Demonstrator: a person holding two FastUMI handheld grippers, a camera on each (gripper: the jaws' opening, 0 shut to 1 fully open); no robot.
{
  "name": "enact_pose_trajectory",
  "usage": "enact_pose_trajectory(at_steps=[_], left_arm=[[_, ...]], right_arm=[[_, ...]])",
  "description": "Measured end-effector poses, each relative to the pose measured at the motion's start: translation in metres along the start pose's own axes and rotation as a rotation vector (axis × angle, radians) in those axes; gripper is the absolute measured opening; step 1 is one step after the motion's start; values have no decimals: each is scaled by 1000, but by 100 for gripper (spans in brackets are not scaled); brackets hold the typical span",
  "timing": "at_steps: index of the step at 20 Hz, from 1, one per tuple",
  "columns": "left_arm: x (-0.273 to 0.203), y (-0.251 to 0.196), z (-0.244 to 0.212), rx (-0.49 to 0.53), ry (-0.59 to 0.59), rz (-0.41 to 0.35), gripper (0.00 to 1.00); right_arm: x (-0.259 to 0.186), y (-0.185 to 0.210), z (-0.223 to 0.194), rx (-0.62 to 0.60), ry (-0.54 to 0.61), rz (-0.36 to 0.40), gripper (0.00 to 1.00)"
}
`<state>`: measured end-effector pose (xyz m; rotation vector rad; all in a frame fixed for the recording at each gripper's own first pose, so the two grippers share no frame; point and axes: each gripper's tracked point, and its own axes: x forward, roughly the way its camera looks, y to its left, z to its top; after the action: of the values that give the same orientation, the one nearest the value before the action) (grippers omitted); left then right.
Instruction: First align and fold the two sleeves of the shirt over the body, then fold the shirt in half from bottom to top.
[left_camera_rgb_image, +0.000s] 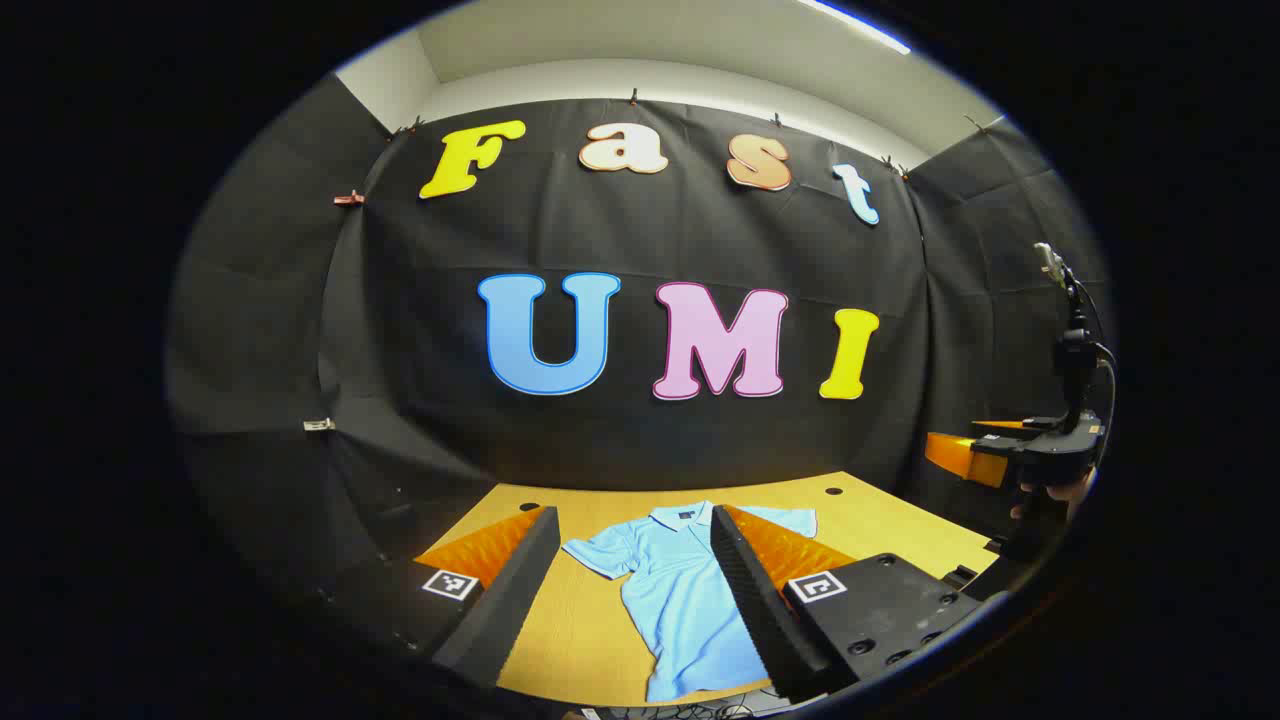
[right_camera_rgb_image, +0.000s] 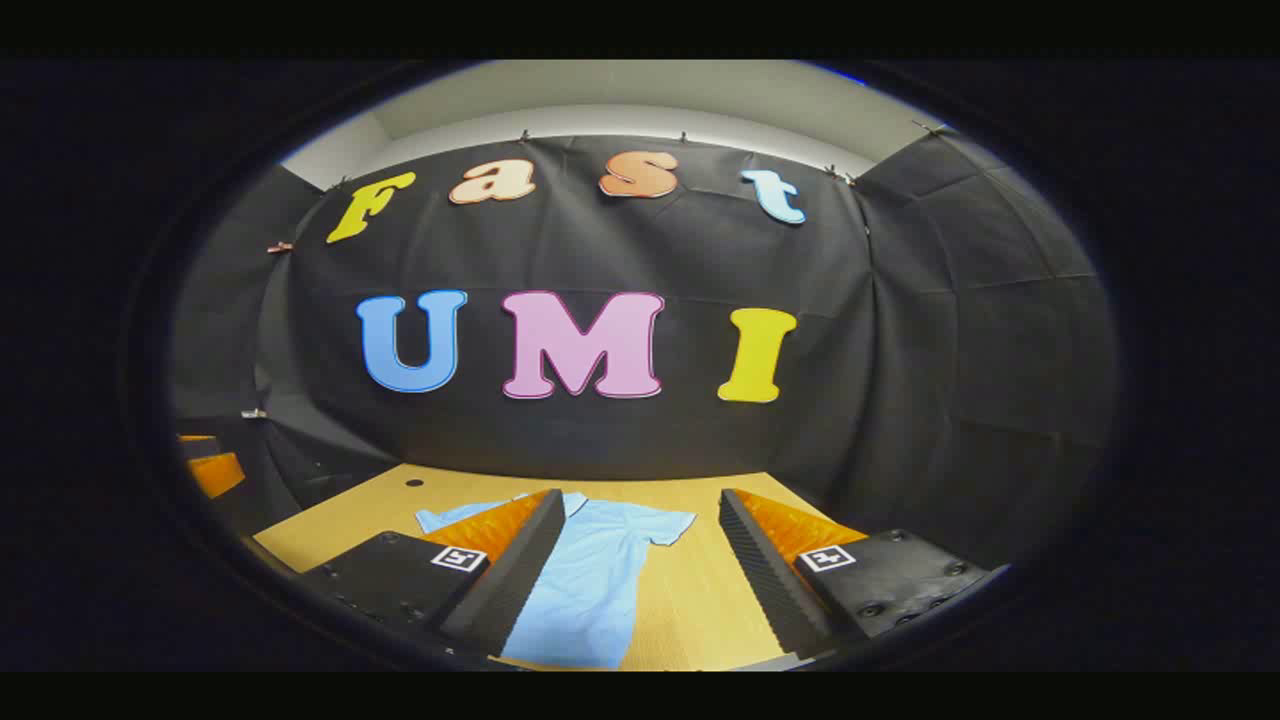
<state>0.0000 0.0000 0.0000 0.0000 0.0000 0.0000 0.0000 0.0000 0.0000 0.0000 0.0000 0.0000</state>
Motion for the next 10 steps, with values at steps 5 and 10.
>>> enact_pose_trajectory(at_steps=[5, 10], left_arm=[[26, -17, 2, -4, 11, -22, 96], [62, -29, 3, 3, 26, -28, 97]], right_arm=[[19, -5, 5, -12, -3, 3, 97], [45, -26, 7, -9, -14, -7, 97]])
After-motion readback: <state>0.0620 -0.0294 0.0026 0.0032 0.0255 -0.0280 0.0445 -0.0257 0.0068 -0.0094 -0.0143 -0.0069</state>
